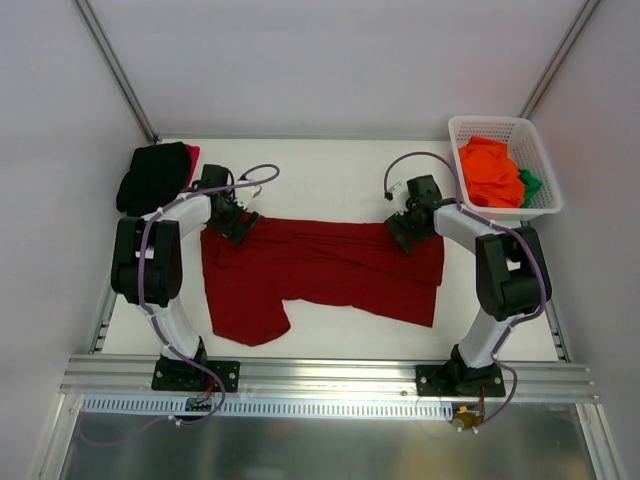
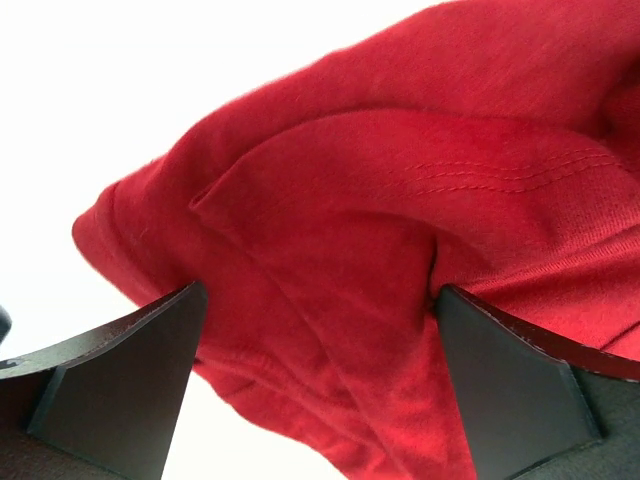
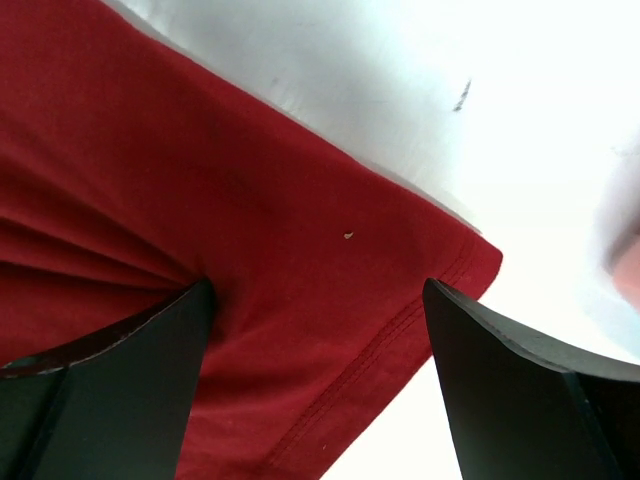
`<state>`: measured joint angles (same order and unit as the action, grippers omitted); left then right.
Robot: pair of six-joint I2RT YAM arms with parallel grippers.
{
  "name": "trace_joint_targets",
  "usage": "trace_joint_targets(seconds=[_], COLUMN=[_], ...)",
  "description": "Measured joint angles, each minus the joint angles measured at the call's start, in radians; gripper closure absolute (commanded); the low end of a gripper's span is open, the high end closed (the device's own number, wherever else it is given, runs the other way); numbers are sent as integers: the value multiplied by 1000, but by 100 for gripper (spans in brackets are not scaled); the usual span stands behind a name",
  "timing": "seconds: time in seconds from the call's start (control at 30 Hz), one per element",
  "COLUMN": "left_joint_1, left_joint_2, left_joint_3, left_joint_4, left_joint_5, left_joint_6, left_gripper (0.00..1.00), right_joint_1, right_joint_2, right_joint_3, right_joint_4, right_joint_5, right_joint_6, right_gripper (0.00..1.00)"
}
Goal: Fold and stack the t-shirts
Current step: Fold the tshirt
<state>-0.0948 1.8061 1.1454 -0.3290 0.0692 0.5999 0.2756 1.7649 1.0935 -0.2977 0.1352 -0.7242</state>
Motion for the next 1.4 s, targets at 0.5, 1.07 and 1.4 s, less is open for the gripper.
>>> trace_joint_targets(seconds=[0.5, 1.07, 1.4], left_joint_1=[38, -169, -680], left_joint_2=[-247, -629, -953], left_joint_3=[185, -217, -447], left_joint_4=[-333, -486, -434], left_joint_5=[327, 415, 85], left_joint_6=[-69, -6, -32], left_gripper=[1, 1, 1], right_joint_1=[-40, 314, 612], right_joint_2=[-253, -439, -724], right_joint_3=[130, -170, -346], right_joint_4=[-146, -381, -348], right_joint_5=[-442, -354, -74], right_joint_6=[107, -91, -161], right_gripper=[8, 7, 7])
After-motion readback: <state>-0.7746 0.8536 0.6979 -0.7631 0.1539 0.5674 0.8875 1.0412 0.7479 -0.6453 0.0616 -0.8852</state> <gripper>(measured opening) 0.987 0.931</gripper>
